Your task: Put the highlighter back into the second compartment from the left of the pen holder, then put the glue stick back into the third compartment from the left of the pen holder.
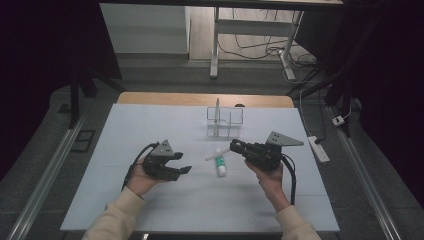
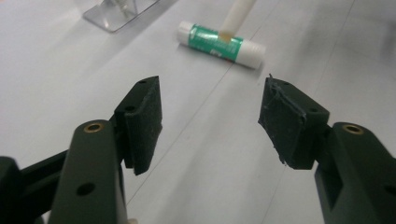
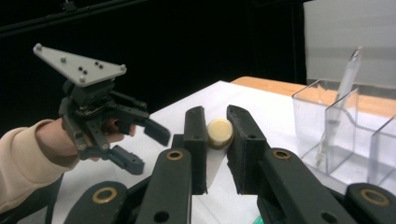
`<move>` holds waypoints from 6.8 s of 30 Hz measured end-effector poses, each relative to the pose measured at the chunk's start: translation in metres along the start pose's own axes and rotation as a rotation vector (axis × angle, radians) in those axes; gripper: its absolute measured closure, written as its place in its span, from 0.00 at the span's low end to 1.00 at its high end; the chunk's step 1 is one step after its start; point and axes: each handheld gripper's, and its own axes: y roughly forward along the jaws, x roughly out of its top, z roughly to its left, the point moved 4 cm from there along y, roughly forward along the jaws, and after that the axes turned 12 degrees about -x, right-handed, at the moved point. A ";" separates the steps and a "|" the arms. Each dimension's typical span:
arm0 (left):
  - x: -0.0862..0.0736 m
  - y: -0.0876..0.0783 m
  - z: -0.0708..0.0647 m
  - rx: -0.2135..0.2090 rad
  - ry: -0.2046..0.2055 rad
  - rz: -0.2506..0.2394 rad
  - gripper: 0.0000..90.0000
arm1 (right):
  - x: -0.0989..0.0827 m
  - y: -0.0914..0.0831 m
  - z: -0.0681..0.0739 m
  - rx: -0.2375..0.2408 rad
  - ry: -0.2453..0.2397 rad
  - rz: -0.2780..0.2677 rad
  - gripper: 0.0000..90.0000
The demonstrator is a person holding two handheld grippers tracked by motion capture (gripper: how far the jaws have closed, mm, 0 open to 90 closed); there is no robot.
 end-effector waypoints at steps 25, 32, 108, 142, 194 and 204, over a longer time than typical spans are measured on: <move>-0.058 -0.040 0.013 0.070 -0.095 -0.018 0.41 | 0.037 -0.003 -0.019 -0.101 -0.005 -0.071 0.86; -0.062 -0.042 0.013 0.071 -0.099 -0.016 0.40 | 0.054 -0.005 -0.025 -0.131 -0.013 -0.090 0.86; -0.064 -0.042 0.017 0.067 -0.096 0.003 0.39 | 0.057 0.058 -0.080 -0.343 -0.048 0.086 0.52; -0.064 -0.044 0.017 0.078 -0.103 -0.007 0.38 | -0.007 -0.006 -0.054 -0.292 -0.131 0.238 0.46; -0.066 -0.045 0.019 0.084 -0.115 0.003 0.34 | -0.047 0.031 0.007 -0.186 -0.274 0.576 0.44; -0.066 -0.044 0.019 0.085 -0.115 0.007 0.34 | -0.053 0.054 0.013 -0.225 -0.279 0.639 0.43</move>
